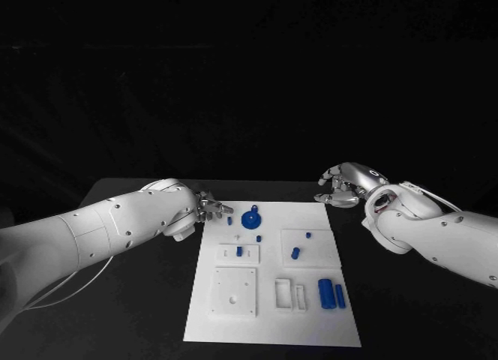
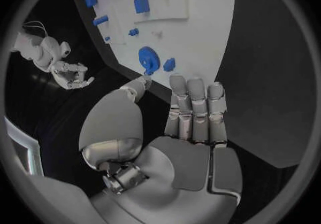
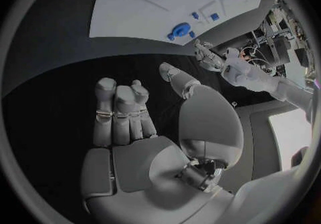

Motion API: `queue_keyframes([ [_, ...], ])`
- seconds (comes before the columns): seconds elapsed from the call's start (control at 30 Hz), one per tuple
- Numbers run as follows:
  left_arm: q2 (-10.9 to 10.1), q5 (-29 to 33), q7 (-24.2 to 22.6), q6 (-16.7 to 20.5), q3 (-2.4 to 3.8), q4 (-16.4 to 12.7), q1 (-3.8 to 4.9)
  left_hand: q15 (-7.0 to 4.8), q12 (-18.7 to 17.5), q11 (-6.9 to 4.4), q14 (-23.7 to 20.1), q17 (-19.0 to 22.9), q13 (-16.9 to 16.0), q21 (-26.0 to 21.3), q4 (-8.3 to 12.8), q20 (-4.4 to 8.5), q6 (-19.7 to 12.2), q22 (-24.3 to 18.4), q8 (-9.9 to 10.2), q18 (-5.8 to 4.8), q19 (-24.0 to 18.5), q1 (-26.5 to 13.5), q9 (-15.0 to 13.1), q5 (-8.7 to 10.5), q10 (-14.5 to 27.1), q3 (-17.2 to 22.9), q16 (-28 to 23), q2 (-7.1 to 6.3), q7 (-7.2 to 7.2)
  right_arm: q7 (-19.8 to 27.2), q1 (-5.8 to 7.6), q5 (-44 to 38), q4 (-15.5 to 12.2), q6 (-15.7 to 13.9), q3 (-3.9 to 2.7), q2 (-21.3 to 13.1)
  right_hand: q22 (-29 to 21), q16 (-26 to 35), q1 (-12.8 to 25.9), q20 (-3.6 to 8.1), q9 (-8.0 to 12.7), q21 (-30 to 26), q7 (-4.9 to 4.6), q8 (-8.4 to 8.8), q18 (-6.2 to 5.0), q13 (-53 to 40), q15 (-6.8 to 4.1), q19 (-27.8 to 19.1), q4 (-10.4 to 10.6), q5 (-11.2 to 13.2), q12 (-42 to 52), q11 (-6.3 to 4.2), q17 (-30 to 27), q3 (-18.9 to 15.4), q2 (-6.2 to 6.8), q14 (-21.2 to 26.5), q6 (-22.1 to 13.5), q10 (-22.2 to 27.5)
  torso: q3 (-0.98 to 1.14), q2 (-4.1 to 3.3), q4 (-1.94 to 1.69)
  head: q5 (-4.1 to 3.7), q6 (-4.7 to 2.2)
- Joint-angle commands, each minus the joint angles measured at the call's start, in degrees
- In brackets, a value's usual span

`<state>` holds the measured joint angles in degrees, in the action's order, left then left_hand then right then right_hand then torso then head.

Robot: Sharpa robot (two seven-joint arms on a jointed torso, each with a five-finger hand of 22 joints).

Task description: Assemble the parts on the task board

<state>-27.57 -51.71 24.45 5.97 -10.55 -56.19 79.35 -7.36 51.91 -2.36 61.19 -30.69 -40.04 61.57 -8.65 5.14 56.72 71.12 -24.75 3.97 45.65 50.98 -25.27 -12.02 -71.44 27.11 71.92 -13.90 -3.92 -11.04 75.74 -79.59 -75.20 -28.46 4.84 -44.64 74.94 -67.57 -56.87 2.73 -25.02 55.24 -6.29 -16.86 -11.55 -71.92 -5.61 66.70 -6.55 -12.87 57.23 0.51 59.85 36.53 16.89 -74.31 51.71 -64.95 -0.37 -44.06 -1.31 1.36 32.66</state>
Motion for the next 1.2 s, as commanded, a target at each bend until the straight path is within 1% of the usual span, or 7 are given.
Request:
queue_keyframes([
  [0.03, 1.01, 0.13, -0.38, -3.97, 0.02, 1.6, 0.01, 0.07, -0.3, -0.03, -0.54, 0.02, 0.07, -0.38, -0.2, 7.16, -0.52, 0.01, 0.16, -0.99, -0.59, 0.16, -0.12, 0.15, 0.46, -0.35, -0.26, 0.65, -0.11, 0.55, 0.0, -0.11, -0.28, 0.36, -0.02, -0.04, 0.59, 0.31, 0.43, 0.09, 0.09, -0.32, -0.87, -0.07, -3.45, 0.07, -0.03, 0.13, 0.02, -0.36, 0.39, 0.15, 0.08, -0.42, -0.11, -0.26, 0.89, 0.41, -0.13, -0.41, 0.37, 0.13, -0.19],
  [0.27, 2.42, 0.28, -0.8, -4.69, 0.02, 3.54, -0.09, 0.16, -0.3, 0.01, -0.69, -0.06, 0.0, -0.44, -0.35, 7.13, -0.6, 0.09, 0.07, -1.07, -0.76, 0.34, -0.23, 0.35, 0.57, -0.8, -0.22, 0.84, -0.14, 0.55, 0.01, -0.11, -0.45, 0.34, -0.03, -0.05, 0.59, 0.32, 0.45, 0.1, 0.09, -0.33, -0.88, -0.07, -3.45, 0.07, -0.02, 0.14, 0.03, -0.38, 0.4, 0.16, 0.09, -0.44, -0.1, -0.27, 0.88, 0.4, -0.2, -0.97, 0.69, 0.22, -0.29],
  [0.47, 3.13, 0.29, -0.87, -5.02, 0.01, 4.77, -0.12, 0.18, -0.27, 0.0, -0.73, -0.11, -0.05, -0.47, -0.59, 7.13, -0.56, 0.13, -0.03, -1.09, -0.81, 0.34, -0.3, 0.56, 0.58, -1.04, -0.18, 0.92, -0.13, 0.59, 0.01, -0.11, -0.48, 0.35, -0.03, 0.03, 0.6, 0.32, 0.45, 0.1, 0.09, -0.33, -0.88, -0.07, -3.45, 0.08, -0.01, 0.15, 0.04, -0.4, 0.4, 0.16, 0.1, -0.45, -0.12, -0.28, 0.89, 0.4, -0.22, -1.18, 0.79, 0.22, -0.41],
  [0.67, 3.33, 0.37, -0.99, -5.62, 0.0, 5.16, -0.27, 0.16, -0.21, -0.06, -0.75, -0.2, -0.12, -0.46, -0.61, 7.17, -0.42, 0.23, -0.21, -1.08, -0.84, 0.82, -0.44, 0.67, 0.54, -1.32, -0.09, 1.31, -0.07, 0.56, 0.01, -1.62, -1.57, 0.46, -0.03, 0.02, 0.6, 0.33, 0.46, 0.1, 0.09, -0.34, -0.88, -0.08, -3.45, 0.09, -0.01, 0.16, 0.05, -0.42, 0.41, 0.16, 0.11, -0.46, -0.12, -0.28, 0.9, 0.4, -0.2, -1.13, 0.79, 0.08, -0.17],
  [0.77, 3.62, 0.4, -1.05, -5.72, 0.0, 5.56, -0.29, 0.15, -0.19, -0.07, -0.79, -0.25, -0.16, -0.44, -0.45, 7.19, -0.42, 0.3, -0.28, -1.08, -0.87, 1.27, -0.5, 0.67, 0.53, -1.59, -0.05, 1.67, -0.05, 0.62, 0.01, -1.03, -1.49, 0.54, -0.03, 0.22, 0.6, 0.33, 0.48, 0.1, 0.09, -0.34, -0.88, -0.08, -3.45, 0.09, -0.01, 0.16, 0.06, -0.41, 0.41, 0.17, 0.11, -0.48, -0.09, -0.29, 0.91, 0.39, -0.16, -1.11, 0.83, -0.07, -0.18],
  [0.97, 4.06, 0.57, -1.22, -6.18, 0.0, 6.17, -0.47, 0.14, -0.18, -0.09, -0.88, -0.35, -0.23, -0.45, 0.23, 7.2, -0.39, 0.47, -0.42, -1.12, -0.98, 2.32, -0.65, 0.64, 0.54, -2.52, 0.0, 2.71, -0.02, 0.6, 0.01, -0.72, -1.11, 0.53, -0.03, 0.2, 0.61, 0.34, 0.49, 0.1, 0.09, -0.34, -0.89, -0.09, -3.45, 0.1, -0.01, 0.16, 0.07, -0.42, 0.41, 0.17, 0.12, -0.49, -0.11, -0.29, 0.92, 0.39, -0.23, -1.09, 0.66, -0.29, -0.16],
  [1.2, 4.01, 0.97, -1.43, -6.13, -0.02, 7.0, -0.58, 0.13, -0.22, -0.11, -0.94, -0.4, -0.27, -0.56, 0.66, 7.21, -0.3, 0.58, -0.53, -1.16, -1.07, 2.94, -0.74, 0.59, 0.53, -3.48, -0.01, 3.95, 0.01, 0.62, 0.01, -0.71, -1.26, 0.56, -0.03, 0.17, 0.61, 0.34, 0.49, 0.1, 0.09, -0.35, -0.88, -0.1, -3.45, 0.11, -0.01, 0.17, 0.08, -0.44, 0.42, 0.17, 0.12, -0.49, -0.13, -0.3, 0.94, 0.39, -0.23, -1.13, 0.75, -0.28, -0.07],
])
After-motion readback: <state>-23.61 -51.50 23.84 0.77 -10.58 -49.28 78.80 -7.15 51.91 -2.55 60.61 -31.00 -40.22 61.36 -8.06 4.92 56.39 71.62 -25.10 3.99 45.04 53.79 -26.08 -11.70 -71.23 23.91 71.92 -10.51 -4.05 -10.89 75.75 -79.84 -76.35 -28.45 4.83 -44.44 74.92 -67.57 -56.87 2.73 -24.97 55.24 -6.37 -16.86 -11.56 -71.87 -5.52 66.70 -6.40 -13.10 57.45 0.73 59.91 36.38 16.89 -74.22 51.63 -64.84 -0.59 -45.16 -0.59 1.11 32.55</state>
